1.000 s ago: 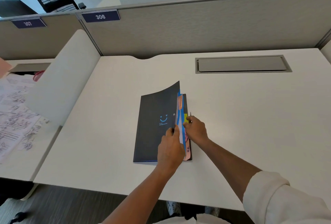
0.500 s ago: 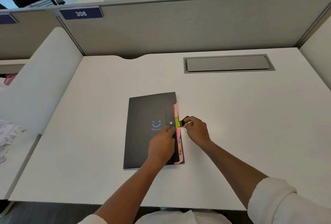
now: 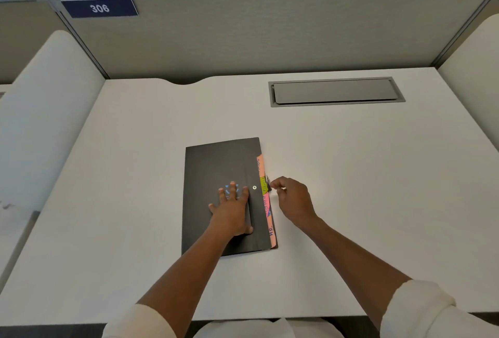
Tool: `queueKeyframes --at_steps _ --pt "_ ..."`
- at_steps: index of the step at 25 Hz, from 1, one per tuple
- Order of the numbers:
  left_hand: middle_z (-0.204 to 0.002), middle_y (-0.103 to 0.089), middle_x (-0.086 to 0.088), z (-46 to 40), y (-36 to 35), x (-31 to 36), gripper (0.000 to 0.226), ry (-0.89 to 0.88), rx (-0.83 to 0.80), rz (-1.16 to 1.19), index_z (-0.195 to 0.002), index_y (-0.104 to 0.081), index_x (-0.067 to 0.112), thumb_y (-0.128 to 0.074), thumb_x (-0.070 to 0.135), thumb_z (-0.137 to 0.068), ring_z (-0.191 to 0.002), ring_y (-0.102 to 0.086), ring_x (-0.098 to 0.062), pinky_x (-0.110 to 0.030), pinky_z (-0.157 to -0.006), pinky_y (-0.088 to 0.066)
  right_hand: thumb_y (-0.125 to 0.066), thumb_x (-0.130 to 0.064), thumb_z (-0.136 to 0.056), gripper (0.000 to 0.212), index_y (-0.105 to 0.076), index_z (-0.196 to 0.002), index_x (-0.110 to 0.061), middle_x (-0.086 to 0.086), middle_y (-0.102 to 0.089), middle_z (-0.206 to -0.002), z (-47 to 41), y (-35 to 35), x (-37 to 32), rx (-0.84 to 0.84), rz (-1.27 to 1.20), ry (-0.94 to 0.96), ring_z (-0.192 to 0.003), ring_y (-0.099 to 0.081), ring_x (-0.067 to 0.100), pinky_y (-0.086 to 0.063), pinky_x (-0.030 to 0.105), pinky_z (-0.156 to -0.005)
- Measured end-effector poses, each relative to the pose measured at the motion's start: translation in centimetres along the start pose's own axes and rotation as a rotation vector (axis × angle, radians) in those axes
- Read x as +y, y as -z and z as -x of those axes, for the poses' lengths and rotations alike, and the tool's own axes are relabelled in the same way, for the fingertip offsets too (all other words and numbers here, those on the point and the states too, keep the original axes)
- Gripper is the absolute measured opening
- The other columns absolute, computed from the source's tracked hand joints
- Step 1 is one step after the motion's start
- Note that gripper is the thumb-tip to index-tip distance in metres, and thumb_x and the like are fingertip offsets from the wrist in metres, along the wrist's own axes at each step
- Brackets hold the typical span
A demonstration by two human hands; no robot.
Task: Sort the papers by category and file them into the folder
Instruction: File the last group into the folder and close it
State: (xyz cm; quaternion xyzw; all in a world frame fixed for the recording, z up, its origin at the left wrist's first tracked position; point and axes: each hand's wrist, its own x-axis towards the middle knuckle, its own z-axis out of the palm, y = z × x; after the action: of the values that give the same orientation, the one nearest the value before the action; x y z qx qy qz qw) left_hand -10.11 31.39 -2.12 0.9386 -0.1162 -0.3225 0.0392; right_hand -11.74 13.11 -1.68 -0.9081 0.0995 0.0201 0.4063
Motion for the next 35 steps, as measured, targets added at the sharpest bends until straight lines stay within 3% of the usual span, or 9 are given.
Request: queueKeyframes --at_steps 4,7,10,15,24,35 --pt "-0.16 0.025 -0.007 0.1 0.4 -0.3 0.129 -0.024 -0.05 -0.045 -0.154 0.01 0.029 -0.084 0.046 -0.066 -0.147 0.015 -0.043 -0.07 -0.11 -0.021 -0.047 -0.005 -0.095 0.04 -0.058 -0.13 -0.021 -0.003 -0.06 -0.13 0.4 -1.3 0.0 -0.071 0.093 0.117 -0.118 -0.056 0.013 -0.044 0.023 -0.097" --pt "-0.159 0.027 -0.008 0.1 0.3 -0.6 0.138 -0.041 -0.074 -0.104 -0.153 0.014 0.028 -0.087 0.047 -0.061 -0.147 0.016 -0.043 -0.07 -0.109 -0.025 -0.046 -0.004 -0.093 0.051 -0.047 -0.141 -0.021 -0.001 -0.05 -0.142 0.3 -2.3 -0.2 -0.176 0.206 0.179 -0.126 -0.049 0.018 -0.043 0.033 -0.105" --pt "-0.16 0.026 -0.009 0.0 0.1 -0.9 0.139 -0.064 -0.043 -0.113 -0.153 0.014 0.028 -0.087 0.049 -0.06 -0.147 0.015 -0.044 -0.069 -0.108 -0.028 -0.052 -0.006 -0.091 0.062 -0.035 -0.148 -0.023 0.002 -0.037 -0.15 0.5 -3.6 -0.3 -0.273 0.456 0.178 -0.126 -0.044 0.026 -0.045 0.038 -0.102" --pt "-0.16 0.025 -0.009 -0.1 -0.1 -1.1 0.14 -0.071 -0.017 -0.108 -0.154 0.013 0.028 -0.088 0.05 -0.058 -0.147 0.013 -0.043 -0.068 -0.107 -0.03 -0.052 -0.019 -0.094 0.06 -0.028 -0.149 -0.022 0.007 -0.034 -0.148 0.6 -4.7 -0.6 -0.237 0.705 0.218 -0.117 -0.044 0.03 -0.048 0.039 -0.092" --pt "-0.161 0.024 -0.008 -0.5 -0.4 -1.3 0.142 -0.077 -0.014 -0.102 -0.154 0.012 0.029 -0.088 0.052 -0.056 -0.148 0.013 -0.043 -0.068 -0.107 -0.031 -0.048 -0.028 -0.099 0.055 -0.027 -0.15 -0.023 0.007 -0.03 -0.15 1.0 -5.0 -1.7 -0.217 0.699 0.167 -0.123 -0.04 0.03 -0.044 0.038 -0.099" --pt "-0.161 0.022 -0.009 -0.2 -0.3 -1.8 0.139 -0.118 0.009 -0.112 -0.154 0.011 0.028 -0.084 0.058 -0.058 -0.148 0.011 -0.041 -0.062 -0.106 -0.037 -0.051 -0.027 -0.096 0.059 -0.027 -0.15 -0.022 0.008 -0.029 -0.15 1.5 -5.6 -1.7 -0.192 0.714 0.149 -0.119 -0.041 0.03 -0.044 0.038 -0.095"
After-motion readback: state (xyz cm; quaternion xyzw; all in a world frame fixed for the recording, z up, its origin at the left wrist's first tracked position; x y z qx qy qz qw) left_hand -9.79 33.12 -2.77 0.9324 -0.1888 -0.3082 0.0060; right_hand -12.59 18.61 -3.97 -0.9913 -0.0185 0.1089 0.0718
